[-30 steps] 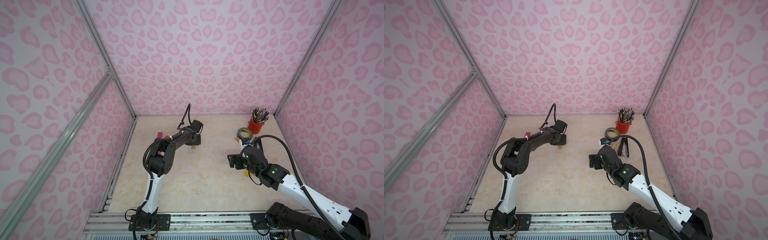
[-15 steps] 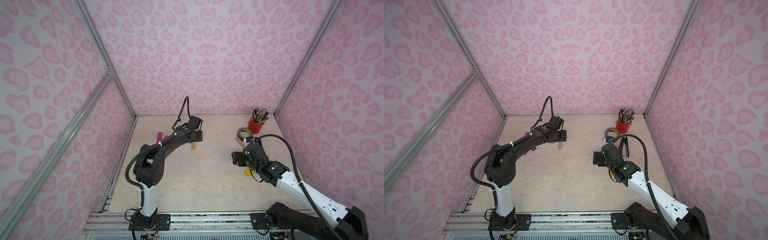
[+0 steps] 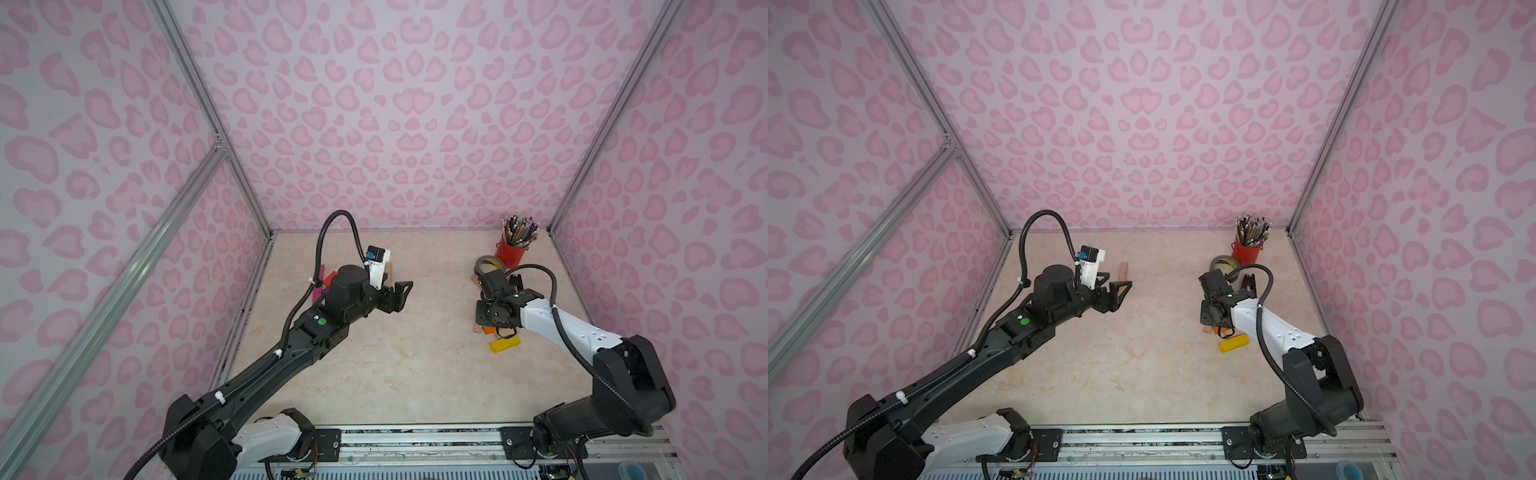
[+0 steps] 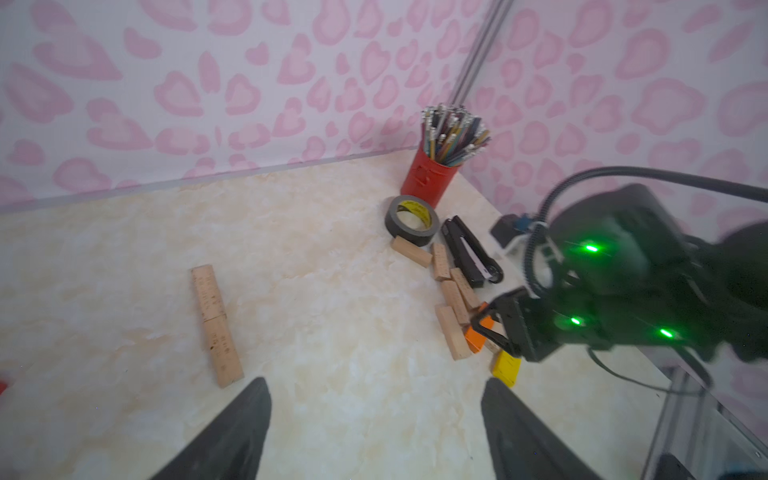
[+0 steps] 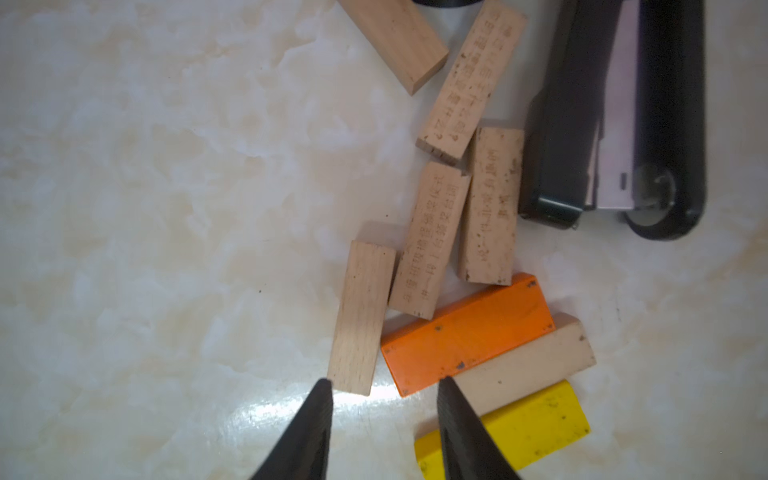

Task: Assemble the letter k with building blocks
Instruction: Pick up the building block from the center of the board.

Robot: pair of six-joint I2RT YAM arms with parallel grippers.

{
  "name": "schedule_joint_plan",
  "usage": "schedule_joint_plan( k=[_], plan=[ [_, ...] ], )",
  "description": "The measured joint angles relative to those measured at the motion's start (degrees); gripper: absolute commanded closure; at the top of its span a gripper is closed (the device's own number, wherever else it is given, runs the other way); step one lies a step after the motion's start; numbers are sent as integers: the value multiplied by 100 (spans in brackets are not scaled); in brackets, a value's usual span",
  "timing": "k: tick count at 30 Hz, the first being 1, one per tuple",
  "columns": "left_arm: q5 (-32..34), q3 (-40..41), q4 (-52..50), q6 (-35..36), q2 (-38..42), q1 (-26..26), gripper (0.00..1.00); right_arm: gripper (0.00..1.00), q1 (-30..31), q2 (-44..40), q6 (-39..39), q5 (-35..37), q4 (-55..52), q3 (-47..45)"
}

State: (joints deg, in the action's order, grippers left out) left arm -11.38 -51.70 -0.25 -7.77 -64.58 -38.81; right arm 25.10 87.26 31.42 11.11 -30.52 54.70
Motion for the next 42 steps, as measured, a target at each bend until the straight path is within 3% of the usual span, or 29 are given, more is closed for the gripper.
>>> schedule_joint_plan(
  k=[6, 13, 34, 42],
  plan=[
    [-507, 713, 181, 911, 903, -140, 0, 59, 0, 662, 44, -20, -55, 289],
    [-809, 835, 138, 1523, 1108, -170, 0, 62, 0, 1104, 42, -17, -59, 496],
    [-662, 898, -11, 1834, 1102, -170, 0, 69, 140, 1202, 240, -177, -7, 415],
    [-398, 898, -20, 1803, 1139, -170, 0, 76, 205, 1255, 240, -254, 17, 444]
  ],
)
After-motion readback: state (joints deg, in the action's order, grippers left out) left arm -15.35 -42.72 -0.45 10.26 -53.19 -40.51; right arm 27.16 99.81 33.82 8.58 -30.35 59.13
